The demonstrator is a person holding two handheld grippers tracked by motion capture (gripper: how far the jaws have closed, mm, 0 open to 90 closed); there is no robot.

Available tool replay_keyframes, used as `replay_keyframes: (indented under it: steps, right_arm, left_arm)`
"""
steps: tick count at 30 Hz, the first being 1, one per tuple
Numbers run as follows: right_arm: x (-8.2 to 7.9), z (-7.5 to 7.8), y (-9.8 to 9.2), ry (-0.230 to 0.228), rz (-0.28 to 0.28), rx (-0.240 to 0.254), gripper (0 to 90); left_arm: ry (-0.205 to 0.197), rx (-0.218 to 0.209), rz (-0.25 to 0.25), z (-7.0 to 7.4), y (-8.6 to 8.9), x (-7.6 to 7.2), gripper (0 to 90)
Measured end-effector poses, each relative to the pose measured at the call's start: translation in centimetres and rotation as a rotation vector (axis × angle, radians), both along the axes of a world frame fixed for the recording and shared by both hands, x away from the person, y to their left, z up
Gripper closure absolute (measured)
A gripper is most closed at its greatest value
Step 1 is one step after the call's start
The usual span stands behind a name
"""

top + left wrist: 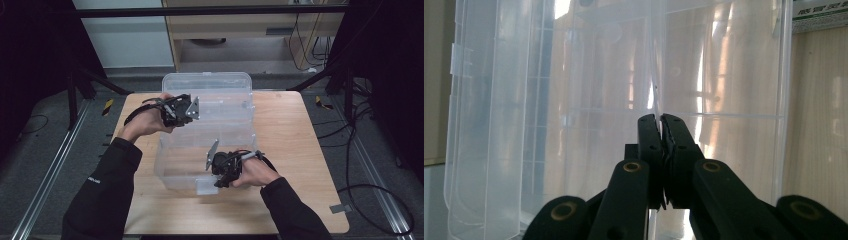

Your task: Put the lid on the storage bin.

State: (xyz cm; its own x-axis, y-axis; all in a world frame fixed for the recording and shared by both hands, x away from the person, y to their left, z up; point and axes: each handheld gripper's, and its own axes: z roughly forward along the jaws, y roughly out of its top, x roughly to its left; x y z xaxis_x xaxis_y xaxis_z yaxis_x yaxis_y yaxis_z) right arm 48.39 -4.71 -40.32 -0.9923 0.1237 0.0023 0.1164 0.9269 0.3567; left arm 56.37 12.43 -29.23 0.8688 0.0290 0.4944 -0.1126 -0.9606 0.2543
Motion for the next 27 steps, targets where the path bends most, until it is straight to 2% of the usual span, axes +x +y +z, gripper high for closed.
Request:
replay_keyframes:
  steps: [8,11,22,27]
  right_arm:
    - [-0.1,0.0,0.0,0.004,-0.002,-0.002,67.1]
    - [-0.2,0.0,0.0,-0.002,-0.004,-0.001,67.0]
    - [-0.4,0.0,0.0,-0.007,-0.005,0.001,66.9]
    - [-0.4,0.0,-0.1,-0.011,-0.005,0.007,66.7]
  left_arm:
    - [-0.012,0.010,-0.005,0.0,0.0,-1.2,87.7]
    - [-0.014,-0.014,-0.007,-0.2,0.3,-1.6,87.6]
    - [-0.017,-0.047,-0.008,-0.4,0.8,-3.0,87.9]
    - [-0.013,-0.042,-0.008,-0.4,0.8,-3.5,88.0]
